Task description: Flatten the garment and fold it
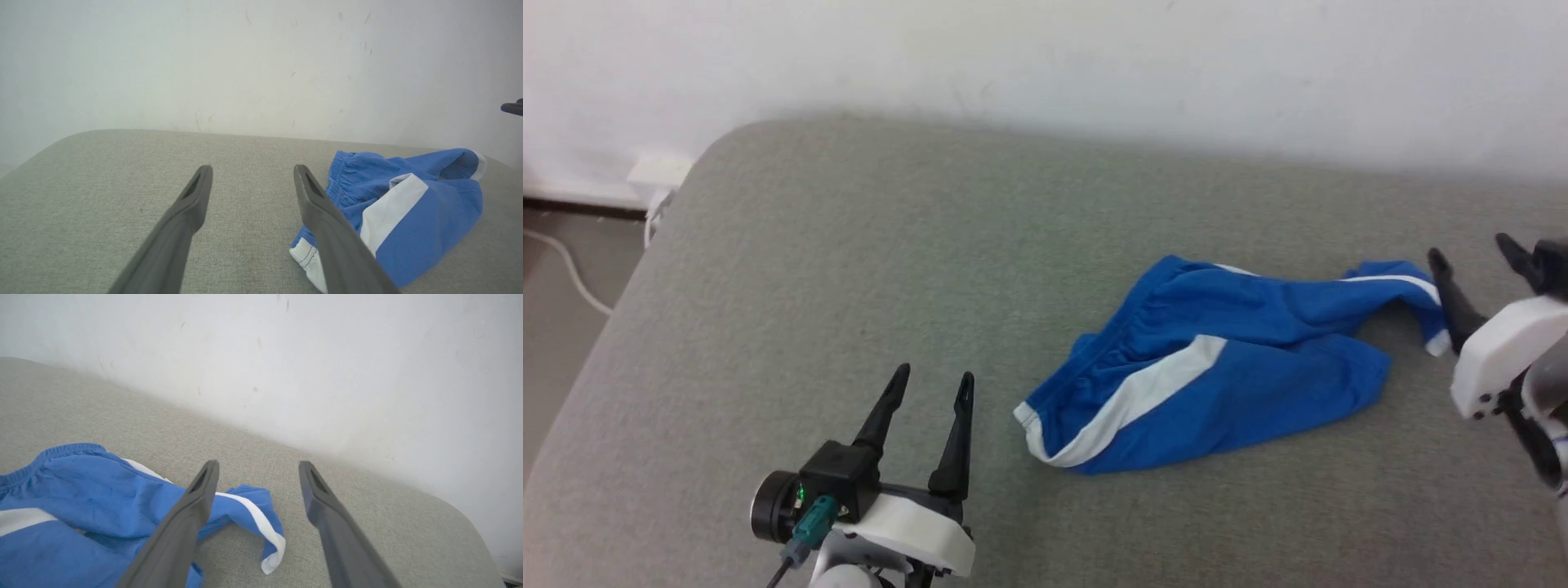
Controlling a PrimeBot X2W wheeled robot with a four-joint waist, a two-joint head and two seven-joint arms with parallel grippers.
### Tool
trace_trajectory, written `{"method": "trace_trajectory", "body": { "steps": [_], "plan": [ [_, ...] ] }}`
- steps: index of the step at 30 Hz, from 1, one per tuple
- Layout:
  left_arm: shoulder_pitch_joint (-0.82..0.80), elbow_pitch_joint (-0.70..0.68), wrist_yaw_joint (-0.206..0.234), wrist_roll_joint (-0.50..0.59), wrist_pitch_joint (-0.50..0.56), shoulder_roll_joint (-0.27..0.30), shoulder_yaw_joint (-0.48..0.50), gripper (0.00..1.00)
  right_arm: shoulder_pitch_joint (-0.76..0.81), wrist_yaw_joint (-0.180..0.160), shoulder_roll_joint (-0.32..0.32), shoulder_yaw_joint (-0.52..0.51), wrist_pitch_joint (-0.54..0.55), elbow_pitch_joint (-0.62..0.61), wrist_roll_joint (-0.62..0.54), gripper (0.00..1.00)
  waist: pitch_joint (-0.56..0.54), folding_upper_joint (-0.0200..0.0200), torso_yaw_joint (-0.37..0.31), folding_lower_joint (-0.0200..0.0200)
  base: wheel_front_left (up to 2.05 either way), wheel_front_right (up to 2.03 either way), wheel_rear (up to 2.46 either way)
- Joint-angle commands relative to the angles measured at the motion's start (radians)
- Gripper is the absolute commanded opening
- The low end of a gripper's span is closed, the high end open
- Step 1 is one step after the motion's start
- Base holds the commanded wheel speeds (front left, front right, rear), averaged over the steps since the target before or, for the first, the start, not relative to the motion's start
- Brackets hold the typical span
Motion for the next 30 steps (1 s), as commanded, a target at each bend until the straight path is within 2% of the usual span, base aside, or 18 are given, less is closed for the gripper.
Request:
{"method": "trace_trajectory", "body": {
  "steps": [1,3,6,8,14,16,19,25,30],
  "plan": [
    [-0.002,-0.002,-0.004,-0.009,-0.005,-0.004,0.004,1.00,0.038,-0.001,0.010,0.009,-0.015,-0.031,0.015,1.00,-0.036,0.0000,-0.055,0.0001,0.00,0.00,0.00],
    [0.000,-0.002,-0.004,-0.015,-0.005,-0.004,0.007,1.00,0.086,-0.001,0.011,0.038,-0.047,-0.095,0.024,1.00,-0.041,0.0000,-0.075,0.0001,0.00,0.00,0.00],
    [0.004,0.010,-0.011,-0.031,-0.005,-0.004,0.003,1.00,0.162,-0.001,0.043,0.029,-0.113,-0.175,0.038,1.00,-0.045,0.0000,-0.099,0.0001,0.00,0.00,0.00],
    [0.005,0.016,-0.011,-0.060,-0.005,-0.004,0.006,1.00,0.213,-0.001,0.079,0.005,-0.159,-0.214,0.043,1.00,-0.047,0.0000,-0.112,0.0001,0.00,0.00,0.00],
    [-0.002,0.049,-0.017,-0.045,-0.005,-0.004,-0.004,1.00,0.354,-0.001,0.223,-0.052,-0.293,-0.307,0.044,1.00,-0.052,0.0000,-0.143,0.0001,0.00,0.00,0.00],
    [-0.003,0.064,-0.023,-0.031,-0.005,-0.004,-0.012,1.00,0.392,-0.001,0.265,-0.057,-0.310,-0.318,0.041,1.00,-0.053,0.0000,-0.155,0.0001,0.00,0.00,0.00],
    [-0.010,0.112,-0.038,-0.005,-0.004,0.008,-0.049,1.00,0.427,-0.001,0.294,-0.046,-0.316,-0.320,0.025,1.00,-0.052,0.0000,-0.172,0.0001,0.00,0.00,0.00],
    [-0.125,0.163,-0.067,-0.026,0.147,0.020,-0.205,1.00,0.439,-0.001,0.312,-0.061,-0.299,-0.324,-0.014,1.00,-0.032,0.0000,-0.196,0.0001,0.00,0.00,0.00],
    [-0.251,0.218,-0.069,-0.049,0.296,0.040,-0.274,1.00,0.425,-0.001,0.318,-0.064,-0.288,-0.327,-0.037,1.00,-0.004,0.0000,-0.226,0.0001,0.00,0.00,0.00]
  ]
}}
